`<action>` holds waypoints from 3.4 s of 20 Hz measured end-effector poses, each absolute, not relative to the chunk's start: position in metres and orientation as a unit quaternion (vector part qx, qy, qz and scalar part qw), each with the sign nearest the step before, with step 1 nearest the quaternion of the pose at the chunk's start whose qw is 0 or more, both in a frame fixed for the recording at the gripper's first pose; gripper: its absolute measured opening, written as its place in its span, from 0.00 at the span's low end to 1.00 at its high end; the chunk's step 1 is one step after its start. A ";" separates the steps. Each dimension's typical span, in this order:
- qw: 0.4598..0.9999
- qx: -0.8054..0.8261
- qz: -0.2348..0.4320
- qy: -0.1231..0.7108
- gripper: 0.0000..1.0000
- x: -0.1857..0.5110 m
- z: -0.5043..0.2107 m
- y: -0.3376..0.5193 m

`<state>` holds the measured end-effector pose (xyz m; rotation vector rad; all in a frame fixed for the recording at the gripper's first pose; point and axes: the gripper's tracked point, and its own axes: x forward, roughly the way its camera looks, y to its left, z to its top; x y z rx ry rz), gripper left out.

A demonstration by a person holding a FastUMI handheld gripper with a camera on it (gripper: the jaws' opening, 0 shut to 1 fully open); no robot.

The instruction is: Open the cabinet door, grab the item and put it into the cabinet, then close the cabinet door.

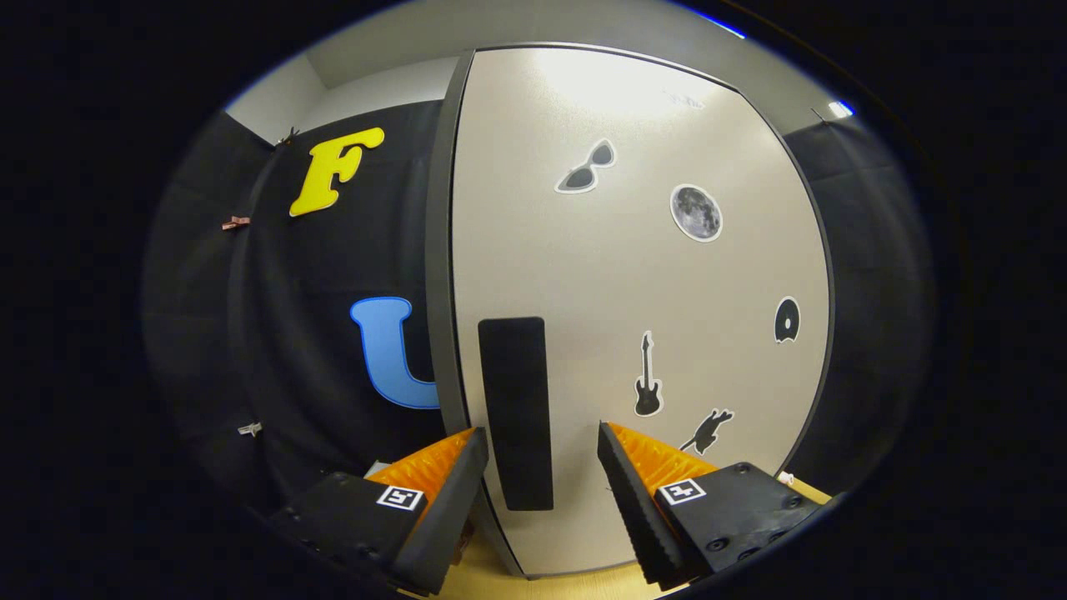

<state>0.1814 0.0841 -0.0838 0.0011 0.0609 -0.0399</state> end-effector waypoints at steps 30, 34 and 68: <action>0.998 0.002 0.012 0.059 0.11 0.111 -0.077 0.068; 0.998 0.000 -0.001 0.062 0.11 0.093 -0.074 0.055; 0.996 0.021 0.071 0.049 0.09 0.026 -0.053 -0.138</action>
